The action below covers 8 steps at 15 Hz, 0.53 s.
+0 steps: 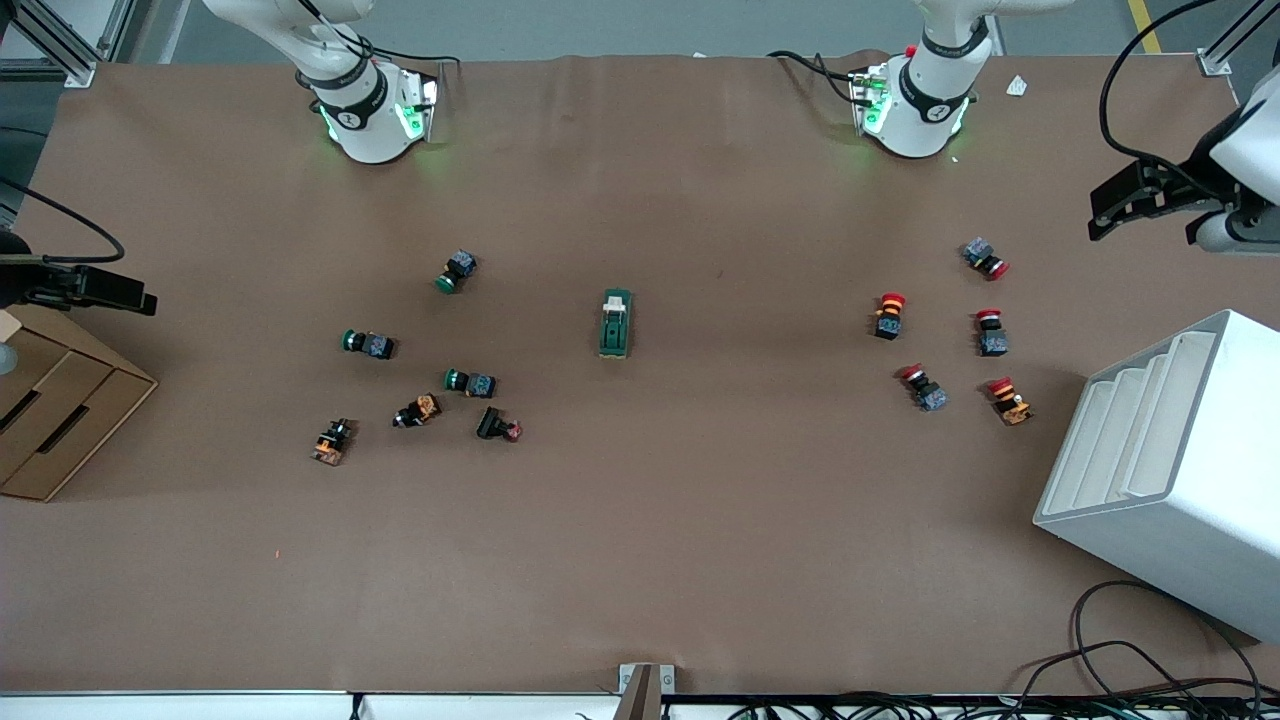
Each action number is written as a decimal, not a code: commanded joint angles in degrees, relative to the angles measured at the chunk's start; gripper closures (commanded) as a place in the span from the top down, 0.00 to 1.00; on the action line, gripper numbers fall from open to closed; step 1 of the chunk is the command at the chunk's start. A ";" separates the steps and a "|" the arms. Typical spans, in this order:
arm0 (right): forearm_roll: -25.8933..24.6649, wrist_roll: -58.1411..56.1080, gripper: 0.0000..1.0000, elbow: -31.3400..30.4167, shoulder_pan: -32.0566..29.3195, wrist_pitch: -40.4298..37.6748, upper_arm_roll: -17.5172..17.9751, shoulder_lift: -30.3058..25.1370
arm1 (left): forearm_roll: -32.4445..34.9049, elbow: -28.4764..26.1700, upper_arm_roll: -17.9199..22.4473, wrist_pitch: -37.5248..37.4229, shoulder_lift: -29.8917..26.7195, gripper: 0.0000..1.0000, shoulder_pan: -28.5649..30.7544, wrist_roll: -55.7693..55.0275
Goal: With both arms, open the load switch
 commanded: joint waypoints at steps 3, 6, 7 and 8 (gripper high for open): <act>1.53 0.69 1.00 -1.08 -1.88 -2.58 1.14 -1.53 | -3.35 -5.52 -0.20 0.18 -4.93 1.00 -0.17 0.86; 0.93 0.60 1.00 -1.08 -1.36 -1.27 1.23 -1.62 | -3.81 -7.28 -0.37 0.10 -6.51 1.00 -0.17 0.42; 0.84 0.51 1.00 -1.26 -1.18 -0.65 1.31 -2.83 | -3.81 -7.98 -0.46 0.10 -7.38 1.00 -0.17 -0.02; 0.66 0.42 1.00 -2.30 -1.01 -0.21 1.49 -4.33 | -3.81 -8.60 -0.81 0.10 -7.83 1.00 -0.26 -0.28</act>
